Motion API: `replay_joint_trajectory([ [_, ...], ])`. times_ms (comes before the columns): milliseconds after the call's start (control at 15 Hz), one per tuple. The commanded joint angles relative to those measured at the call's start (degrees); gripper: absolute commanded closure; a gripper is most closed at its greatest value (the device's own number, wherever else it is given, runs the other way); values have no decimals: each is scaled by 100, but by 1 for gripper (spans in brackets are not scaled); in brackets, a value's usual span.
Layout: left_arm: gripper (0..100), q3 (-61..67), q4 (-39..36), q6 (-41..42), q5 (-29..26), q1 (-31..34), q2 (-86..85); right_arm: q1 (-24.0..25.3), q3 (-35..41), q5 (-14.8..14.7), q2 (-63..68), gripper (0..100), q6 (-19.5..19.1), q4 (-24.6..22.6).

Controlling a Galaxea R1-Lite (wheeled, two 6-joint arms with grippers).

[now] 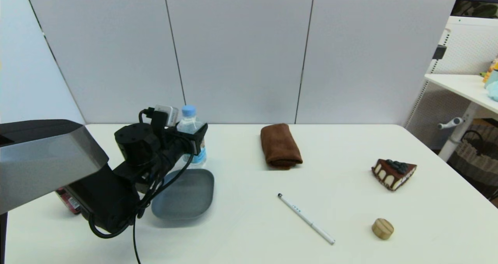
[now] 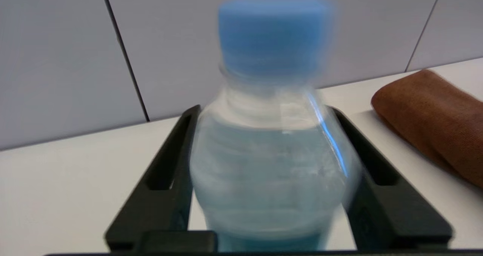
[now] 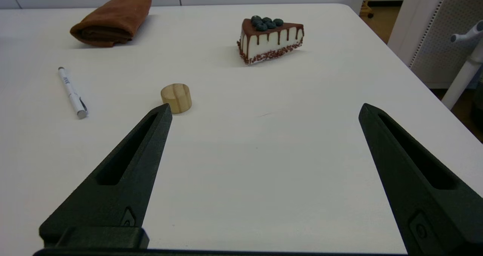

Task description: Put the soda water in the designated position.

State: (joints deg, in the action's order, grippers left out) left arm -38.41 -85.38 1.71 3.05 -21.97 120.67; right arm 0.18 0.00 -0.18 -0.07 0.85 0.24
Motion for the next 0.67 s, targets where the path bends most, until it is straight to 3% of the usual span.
replay_joint_trajectory([
  [67,0,0,-31,5,3,-1,9,-1,9,1,7,0,3,2],
  [467,0,-35,22,40,-32,-1,-668,-1,9,1,7,0,3,2],
  [667,0,-105,593,40,-15,17,-1450,-1,9,1,7,0,-6,2],
])
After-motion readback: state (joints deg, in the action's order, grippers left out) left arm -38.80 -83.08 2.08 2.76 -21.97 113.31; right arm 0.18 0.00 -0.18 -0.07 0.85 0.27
